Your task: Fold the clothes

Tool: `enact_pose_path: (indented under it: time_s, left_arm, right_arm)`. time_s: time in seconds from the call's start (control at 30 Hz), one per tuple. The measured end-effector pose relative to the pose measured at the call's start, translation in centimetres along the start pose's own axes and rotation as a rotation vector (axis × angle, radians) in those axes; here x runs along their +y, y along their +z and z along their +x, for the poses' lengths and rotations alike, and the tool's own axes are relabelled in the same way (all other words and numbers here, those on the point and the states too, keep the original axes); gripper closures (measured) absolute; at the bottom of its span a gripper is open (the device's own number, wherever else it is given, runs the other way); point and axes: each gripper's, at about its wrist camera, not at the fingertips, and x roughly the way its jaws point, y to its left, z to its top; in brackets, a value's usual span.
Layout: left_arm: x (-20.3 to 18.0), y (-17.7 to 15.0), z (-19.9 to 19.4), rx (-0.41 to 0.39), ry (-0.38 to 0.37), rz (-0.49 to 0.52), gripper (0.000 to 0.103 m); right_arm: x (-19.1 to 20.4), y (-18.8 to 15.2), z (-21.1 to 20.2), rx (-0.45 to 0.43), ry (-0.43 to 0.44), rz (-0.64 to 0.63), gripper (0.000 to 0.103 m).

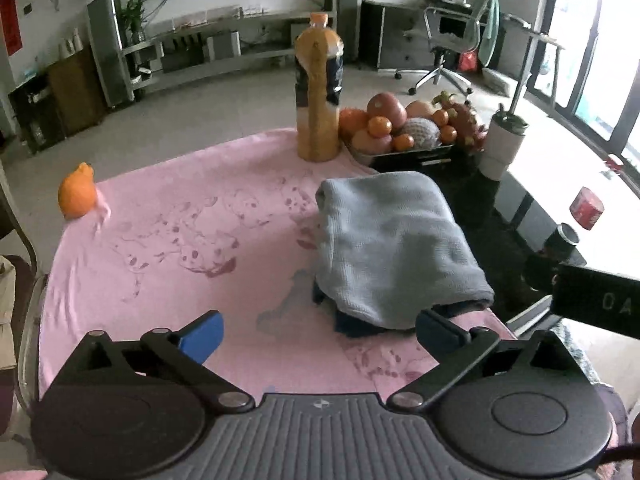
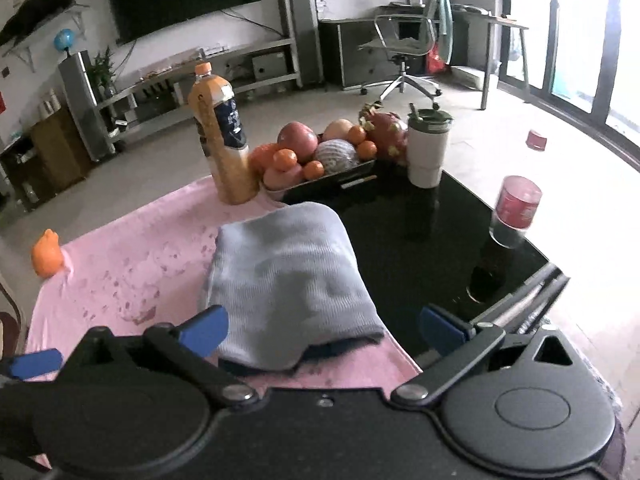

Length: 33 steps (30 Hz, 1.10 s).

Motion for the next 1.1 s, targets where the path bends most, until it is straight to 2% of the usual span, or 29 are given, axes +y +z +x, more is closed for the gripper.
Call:
enact_pose_path:
  time_s: [0.1, 0.3, 0.7, 0.87, 1.1]
  left_arm:
    - [0.3, -0.3, -1.6, -0.023, -0.04, -0.008, 0.001]
    - [-0.2, -0.8, -3.6, -0.044, -0.052, 0.005, 0.0]
    - [-1.3, -1.5, -5.7, -0.031, -0.056, 0.02, 0.001]
    - [-1.7, -1.7, -5.9, -0.046, -0.032, 0.04, 0.001]
    - [-1.7, -1.8, -5.4, -0.024, -0.044, 0.035, 0.0]
  right_arm:
    - [0.0, -0.4, -1.4, 0.024, -0.009, 0.015, 0.0]
    - [0.3, -0.2, -4.0, 0.08, 0.007, 0.002, 0.0]
    - [0.1, -0.9, -7.1, 0.021, -0.049, -0.037, 0.0]
    - [-0.2, -1.1, -7.3, 0.016, -0.061, -0.04, 0.0]
    - [-0.4, -1.3, -7.2, 0.016, -0.069, -0.044, 0.0]
